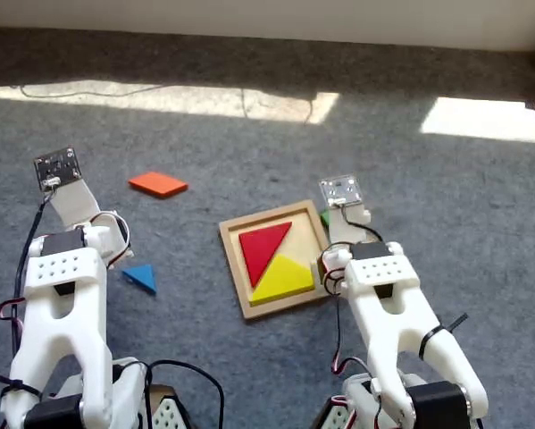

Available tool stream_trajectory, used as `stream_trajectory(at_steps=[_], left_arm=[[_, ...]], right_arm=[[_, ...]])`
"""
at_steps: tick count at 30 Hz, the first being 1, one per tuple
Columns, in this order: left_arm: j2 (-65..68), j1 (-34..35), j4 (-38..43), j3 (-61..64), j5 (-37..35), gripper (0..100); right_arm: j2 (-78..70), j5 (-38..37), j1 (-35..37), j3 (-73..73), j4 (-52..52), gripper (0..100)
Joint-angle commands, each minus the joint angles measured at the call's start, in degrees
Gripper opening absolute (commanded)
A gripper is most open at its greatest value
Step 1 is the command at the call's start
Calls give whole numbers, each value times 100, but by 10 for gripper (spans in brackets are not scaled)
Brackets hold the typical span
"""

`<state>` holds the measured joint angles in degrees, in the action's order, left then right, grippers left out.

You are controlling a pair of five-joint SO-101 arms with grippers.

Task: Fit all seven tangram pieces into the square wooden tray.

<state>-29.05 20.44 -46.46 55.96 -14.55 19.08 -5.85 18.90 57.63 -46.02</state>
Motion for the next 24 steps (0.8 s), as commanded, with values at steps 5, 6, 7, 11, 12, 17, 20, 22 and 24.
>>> stream_trajectory(at_steps=[5, 6, 7, 11, 12, 17, 20, 22, 24], left_arm=[[-154, 48, 70, -22, 35, 10], [-154, 48, 70, -22, 35, 10], [-154, 48, 70, -22, 35, 10], [-154, 48, 70, -22, 35, 10], [-154, 48, 70, -22, 35, 10], [-171, 48, 70, -57, 44, 11], [-207, 31, 44, -207, 281, 11], [-207, -4, -9, -409, 914, 11], [-207, -154, -290, -664, 1486, 11]], right_arm=[[-84, -9, 919, 154, -558, 13], [-84, 18, 927, 154, -637, 13], [-84, 114, 927, 154, -725, 13], [-31, 308, 927, 119, -1262, 13], [84, 316, 936, 48, -1376, 13], [1279, 343, 919, -57, -1895, 13], [2237, 343, 910, -48, -2149, 13], [2879, 387, 725, -48, -2185, 13], [3407, 677, 374, -48, -2185, 15]])
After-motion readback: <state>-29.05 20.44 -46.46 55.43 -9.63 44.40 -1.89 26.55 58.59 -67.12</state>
